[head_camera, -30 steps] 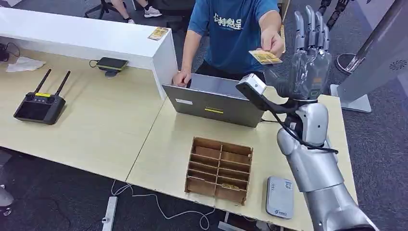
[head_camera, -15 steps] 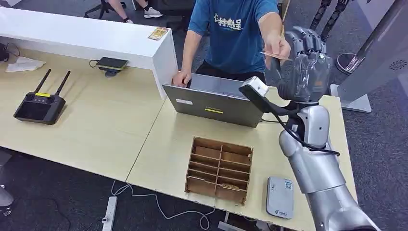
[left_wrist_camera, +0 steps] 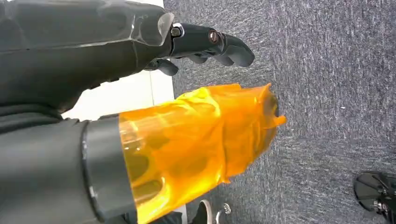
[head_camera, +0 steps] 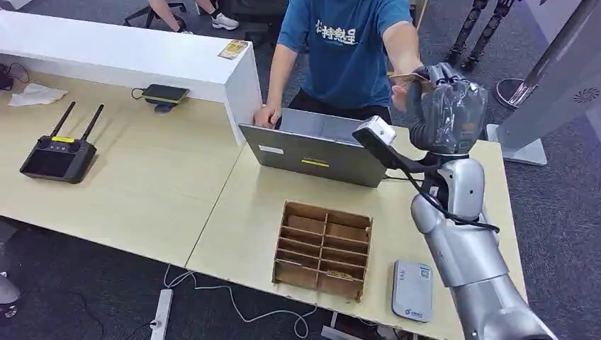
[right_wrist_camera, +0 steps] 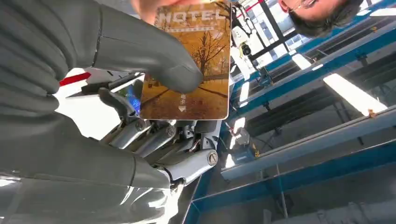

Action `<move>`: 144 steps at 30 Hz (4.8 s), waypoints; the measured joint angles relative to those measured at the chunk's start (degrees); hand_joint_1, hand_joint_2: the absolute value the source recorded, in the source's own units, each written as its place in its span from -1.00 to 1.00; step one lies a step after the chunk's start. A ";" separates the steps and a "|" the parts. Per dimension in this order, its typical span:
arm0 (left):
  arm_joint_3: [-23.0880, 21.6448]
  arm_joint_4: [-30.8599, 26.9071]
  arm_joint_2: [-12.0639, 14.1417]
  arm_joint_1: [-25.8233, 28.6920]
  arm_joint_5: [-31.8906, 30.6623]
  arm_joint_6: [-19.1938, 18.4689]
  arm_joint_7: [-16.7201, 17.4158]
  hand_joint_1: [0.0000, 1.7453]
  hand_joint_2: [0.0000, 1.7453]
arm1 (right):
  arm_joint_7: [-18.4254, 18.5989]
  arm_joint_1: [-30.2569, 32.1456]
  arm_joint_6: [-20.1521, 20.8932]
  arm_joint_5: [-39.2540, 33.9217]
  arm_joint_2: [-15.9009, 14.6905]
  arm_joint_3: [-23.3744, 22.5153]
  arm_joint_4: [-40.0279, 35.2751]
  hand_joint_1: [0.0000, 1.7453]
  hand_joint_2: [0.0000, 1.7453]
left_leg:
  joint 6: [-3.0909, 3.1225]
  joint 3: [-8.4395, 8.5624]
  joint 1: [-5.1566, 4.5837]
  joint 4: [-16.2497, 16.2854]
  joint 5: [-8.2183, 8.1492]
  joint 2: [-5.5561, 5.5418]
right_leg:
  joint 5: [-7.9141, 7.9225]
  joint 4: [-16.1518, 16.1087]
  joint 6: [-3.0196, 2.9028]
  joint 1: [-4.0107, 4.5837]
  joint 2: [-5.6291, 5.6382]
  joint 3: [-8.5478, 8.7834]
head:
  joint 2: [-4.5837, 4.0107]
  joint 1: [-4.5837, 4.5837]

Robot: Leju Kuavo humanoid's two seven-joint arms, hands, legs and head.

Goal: Pass the card to the sensor for recognition and then transmit it.

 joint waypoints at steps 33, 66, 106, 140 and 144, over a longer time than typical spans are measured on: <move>0.00 -20.13 -13.94 2.10 18.34 -10.08 6.03 -1.00 -1.00 | -4.70 33.42 10.71 -42.07 -5.42 -6.03 -18.89 1.00 1.00 | 0.19 -0.06 -0.01 0.01 -0.20 -0.05 | -0.05 -0.21 0.07 -0.01 -0.06 0.02 | 0.00 0.00; 0.02 -20.39 -13.99 2.18 21.31 -8.63 6.64 -1.00 -1.00 | 2.80 51.79 11.85 -35.43 -8.02 -13.66 -22.34 1.00 1.00 | 0.25 -0.08 -0.02 0.01 -0.25 -0.04 | -0.08 -0.21 0.10 -0.02 -0.06 0.05 | 0.00 0.00; 0.02 -20.59 -13.97 2.76 20.72 -10.00 6.75 -1.00 -1.00 | 11.88 50.66 17.29 -30.86 -12.26 -7.50 -22.32 1.00 1.00 | 0.25 -0.07 -0.02 0.01 -0.24 -0.01 | -0.08 -0.21 0.11 -0.02 -0.05 0.07 | 0.00 0.00; 0.02 -22.03 -13.99 2.95 17.90 -11.52 6.32 -1.00 -1.00 | 9.57 40.95 15.49 -23.73 -12.52 -2.40 -13.75 1.00 1.00 | 0.27 0.27 -0.02 0.01 -0.26 0.04 | -0.07 -0.24 0.12 -0.01 0.02 0.42 | 0.00 0.00; 0.02 -22.36 -13.99 2.95 17.20 -11.87 5.92 -1.00 -1.00 | 8.17 38.75 13.90 -23.30 -11.78 -2.40 -14.14 1.00 1.00 | 0.27 0.25 -0.02 0.01 -0.26 0.03 | -0.07 -0.24 0.12 -0.01 0.02 0.39 | 0.00 0.00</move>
